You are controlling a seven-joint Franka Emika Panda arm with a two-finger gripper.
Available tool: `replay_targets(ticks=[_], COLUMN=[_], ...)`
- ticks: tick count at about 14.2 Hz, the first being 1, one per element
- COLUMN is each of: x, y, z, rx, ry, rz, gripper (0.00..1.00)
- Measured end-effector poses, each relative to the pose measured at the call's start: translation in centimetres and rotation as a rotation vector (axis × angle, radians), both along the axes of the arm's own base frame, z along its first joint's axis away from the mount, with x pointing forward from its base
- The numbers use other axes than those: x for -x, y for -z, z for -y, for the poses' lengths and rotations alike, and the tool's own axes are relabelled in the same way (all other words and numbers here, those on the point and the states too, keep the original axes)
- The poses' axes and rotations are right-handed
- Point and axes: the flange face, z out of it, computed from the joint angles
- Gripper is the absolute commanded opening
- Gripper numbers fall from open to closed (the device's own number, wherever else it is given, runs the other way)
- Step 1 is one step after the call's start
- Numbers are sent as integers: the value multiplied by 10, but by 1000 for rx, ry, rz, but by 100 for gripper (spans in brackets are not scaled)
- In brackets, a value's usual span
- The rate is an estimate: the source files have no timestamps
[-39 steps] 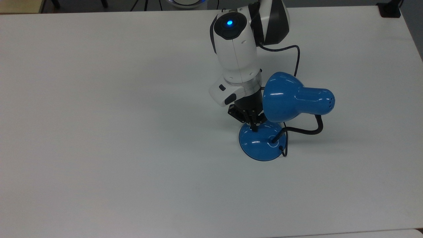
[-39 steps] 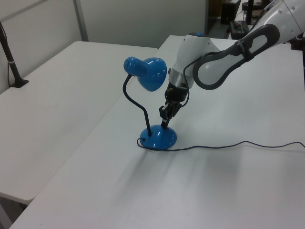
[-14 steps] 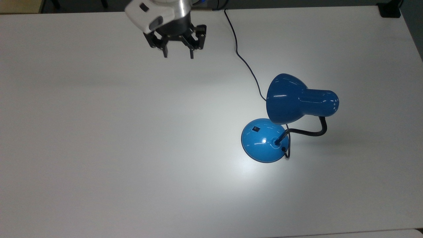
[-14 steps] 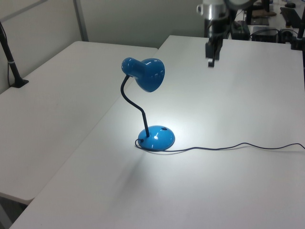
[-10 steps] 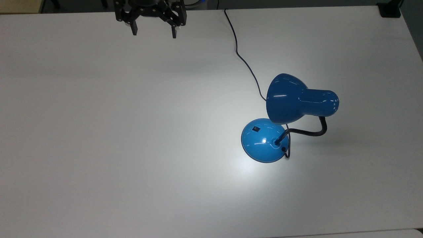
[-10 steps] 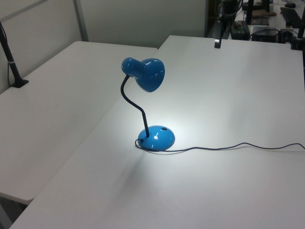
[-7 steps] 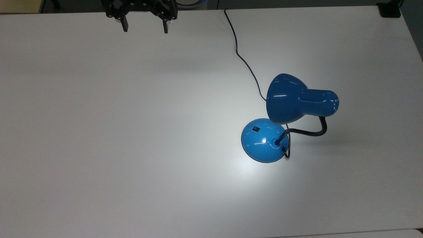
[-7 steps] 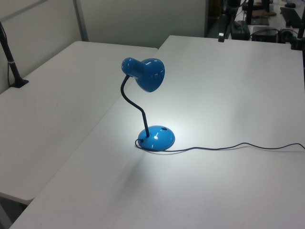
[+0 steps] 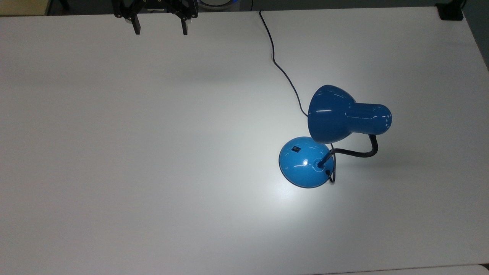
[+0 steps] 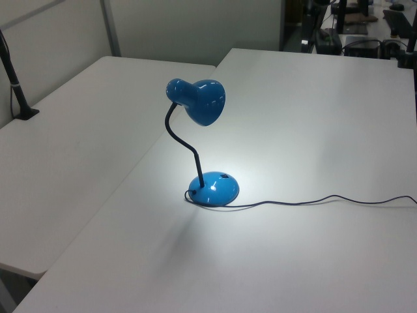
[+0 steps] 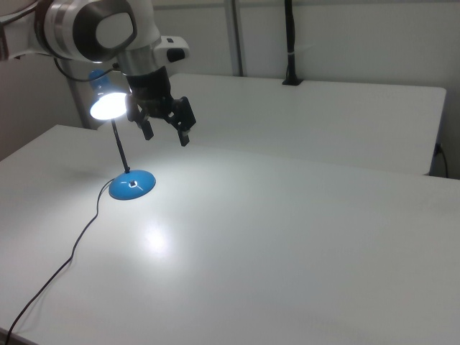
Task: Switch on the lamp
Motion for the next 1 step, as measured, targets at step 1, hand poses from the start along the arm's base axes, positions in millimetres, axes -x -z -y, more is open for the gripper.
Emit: replay_targets(ticks=[1], x=[0], y=[0], z=[0], rx=[0], ry=[0], rz=[1], gripper=[100])
